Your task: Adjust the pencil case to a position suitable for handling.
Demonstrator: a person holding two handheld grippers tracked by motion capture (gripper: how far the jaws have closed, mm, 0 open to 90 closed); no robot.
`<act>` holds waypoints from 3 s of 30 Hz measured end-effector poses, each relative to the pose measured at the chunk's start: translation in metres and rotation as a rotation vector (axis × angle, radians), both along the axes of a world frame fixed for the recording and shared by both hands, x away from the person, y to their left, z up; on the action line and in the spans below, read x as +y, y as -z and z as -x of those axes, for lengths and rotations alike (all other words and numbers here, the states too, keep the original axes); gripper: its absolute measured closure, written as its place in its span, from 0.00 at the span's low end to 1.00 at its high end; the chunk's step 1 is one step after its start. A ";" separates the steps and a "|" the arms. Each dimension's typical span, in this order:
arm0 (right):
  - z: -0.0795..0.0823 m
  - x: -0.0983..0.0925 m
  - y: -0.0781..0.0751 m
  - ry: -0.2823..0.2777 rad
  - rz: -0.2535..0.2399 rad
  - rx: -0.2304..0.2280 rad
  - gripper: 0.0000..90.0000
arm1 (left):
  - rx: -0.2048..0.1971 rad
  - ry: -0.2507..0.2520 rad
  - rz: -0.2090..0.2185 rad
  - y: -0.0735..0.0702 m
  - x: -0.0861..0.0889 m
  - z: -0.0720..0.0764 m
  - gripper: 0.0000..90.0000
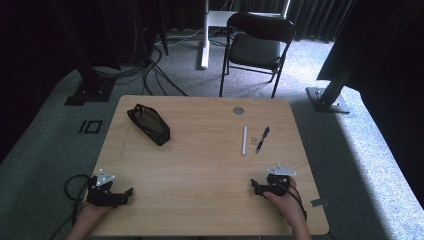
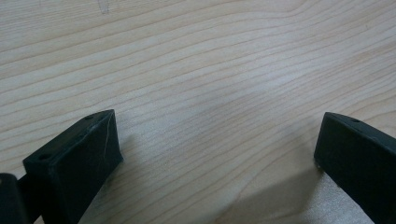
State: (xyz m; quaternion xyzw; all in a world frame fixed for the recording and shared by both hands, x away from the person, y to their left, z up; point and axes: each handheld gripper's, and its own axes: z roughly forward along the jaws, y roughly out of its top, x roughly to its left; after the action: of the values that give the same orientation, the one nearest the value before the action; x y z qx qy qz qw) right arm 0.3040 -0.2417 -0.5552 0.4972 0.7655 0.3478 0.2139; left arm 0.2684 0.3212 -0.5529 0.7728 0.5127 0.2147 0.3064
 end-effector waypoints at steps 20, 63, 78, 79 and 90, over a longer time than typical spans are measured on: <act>-0.022 0.044 -0.015 -0.083 -0.053 -0.037 0.13 | 0.000 0.000 0.000 0.000 0.000 0.000 0.01; -0.070 0.151 -0.039 -0.257 -0.092 -0.104 0.13 | 0.001 -0.001 0.001 0.000 0.000 0.000 0.01; -0.081 0.195 -0.039 -0.322 -0.107 -0.132 0.13 | 0.001 -0.001 0.001 0.000 0.000 0.000 0.01; -0.081 0.198 -0.038 -0.328 -0.107 -0.135 0.13 | 0.001 -0.001 0.001 0.000 0.000 0.000 0.01; -0.091 0.225 -0.036 -0.368 -0.117 -0.128 0.13 | 0.001 -0.002 0.001 0.000 0.000 0.000 0.01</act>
State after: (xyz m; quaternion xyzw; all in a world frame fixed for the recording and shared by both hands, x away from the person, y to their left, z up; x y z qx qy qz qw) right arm 0.3953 -0.0167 -0.5192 0.3374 0.8069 0.4557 0.1656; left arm 0.2683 0.3210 -0.5529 0.7723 0.5134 0.2144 0.3065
